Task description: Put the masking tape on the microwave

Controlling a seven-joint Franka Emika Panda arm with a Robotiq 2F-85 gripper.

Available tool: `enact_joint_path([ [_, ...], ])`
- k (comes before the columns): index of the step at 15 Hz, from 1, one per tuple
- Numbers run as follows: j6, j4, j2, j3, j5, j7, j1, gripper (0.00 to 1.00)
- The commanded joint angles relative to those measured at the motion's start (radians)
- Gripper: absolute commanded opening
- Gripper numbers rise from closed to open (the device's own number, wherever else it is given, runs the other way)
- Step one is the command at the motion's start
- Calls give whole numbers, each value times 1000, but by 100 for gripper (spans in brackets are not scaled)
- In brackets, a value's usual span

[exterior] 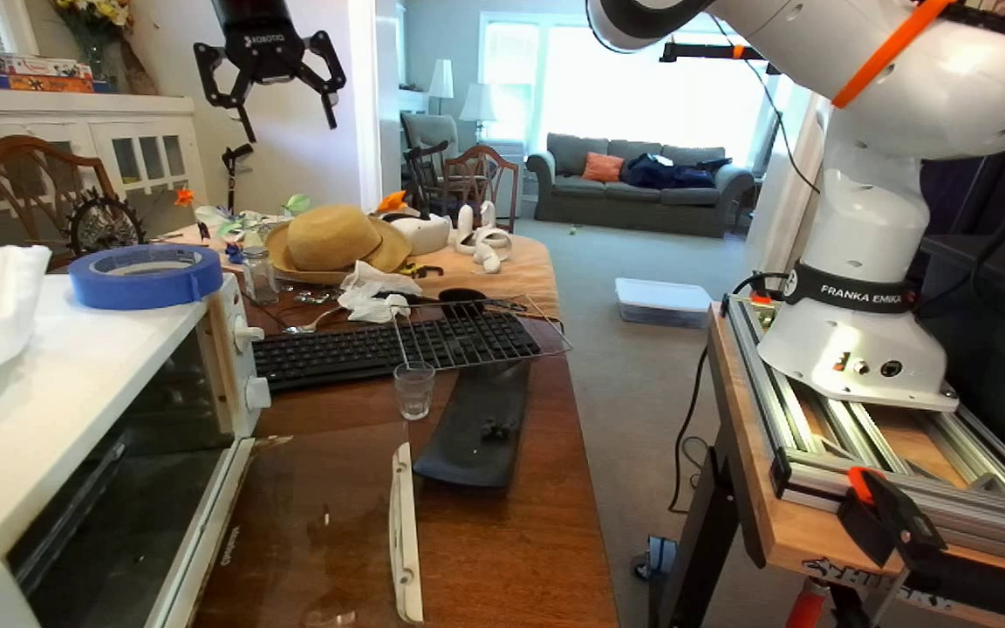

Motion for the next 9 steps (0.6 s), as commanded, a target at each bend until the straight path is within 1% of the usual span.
enact_joint_path([
  [1, -80, 0, -4, -8, 5, 75, -8, 100],
  [4, -97, 4, 10, 13, 51, 209, -19, 100],
  [5, -84, 16, 20, 18, 56, 231, -18, 100],
  [7, -32, 29, 38, 19, 48, 221, -6, 100],
  [9, -89, 9, 33, 50, 46, 43, -17, 100],
])
